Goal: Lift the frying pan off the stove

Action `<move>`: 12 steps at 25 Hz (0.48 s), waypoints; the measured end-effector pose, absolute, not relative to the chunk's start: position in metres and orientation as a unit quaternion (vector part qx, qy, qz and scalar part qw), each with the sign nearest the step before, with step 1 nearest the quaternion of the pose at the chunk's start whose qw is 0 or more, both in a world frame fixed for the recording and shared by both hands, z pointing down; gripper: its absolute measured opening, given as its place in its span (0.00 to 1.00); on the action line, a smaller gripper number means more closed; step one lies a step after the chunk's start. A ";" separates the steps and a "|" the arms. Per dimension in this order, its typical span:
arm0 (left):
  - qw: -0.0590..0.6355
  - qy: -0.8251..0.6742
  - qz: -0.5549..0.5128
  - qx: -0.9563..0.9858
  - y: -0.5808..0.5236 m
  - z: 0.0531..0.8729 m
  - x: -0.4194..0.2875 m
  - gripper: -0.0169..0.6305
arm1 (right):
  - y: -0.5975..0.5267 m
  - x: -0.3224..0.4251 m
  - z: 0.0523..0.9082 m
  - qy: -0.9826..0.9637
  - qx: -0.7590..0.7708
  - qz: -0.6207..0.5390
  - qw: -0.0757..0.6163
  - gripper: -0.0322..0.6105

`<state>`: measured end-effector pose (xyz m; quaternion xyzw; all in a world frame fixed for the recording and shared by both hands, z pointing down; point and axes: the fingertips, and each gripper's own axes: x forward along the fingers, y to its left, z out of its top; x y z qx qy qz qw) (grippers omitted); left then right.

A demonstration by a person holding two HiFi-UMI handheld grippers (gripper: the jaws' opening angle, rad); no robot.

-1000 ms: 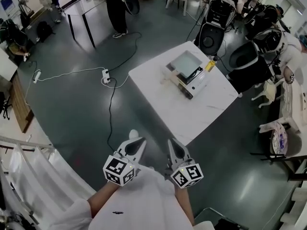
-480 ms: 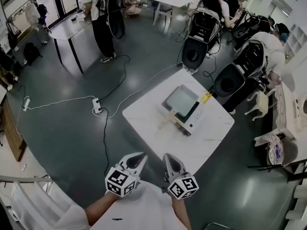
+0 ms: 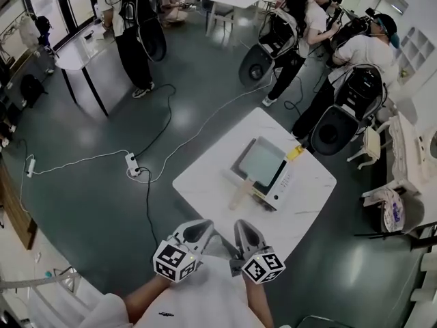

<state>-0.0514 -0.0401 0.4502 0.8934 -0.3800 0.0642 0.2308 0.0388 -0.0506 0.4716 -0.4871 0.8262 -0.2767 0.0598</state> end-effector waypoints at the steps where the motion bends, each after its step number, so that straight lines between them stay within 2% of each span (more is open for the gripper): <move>1: 0.233 -0.380 0.064 0.893 -0.045 0.451 -0.050 0.04 | -0.057 0.041 0.473 0.826 -0.486 -0.279 0.058 0.05; 12: 0.251 -0.387 0.084 0.883 -0.078 0.469 -0.021 0.04 | -0.104 0.069 0.491 0.818 -0.477 -0.314 0.067 0.05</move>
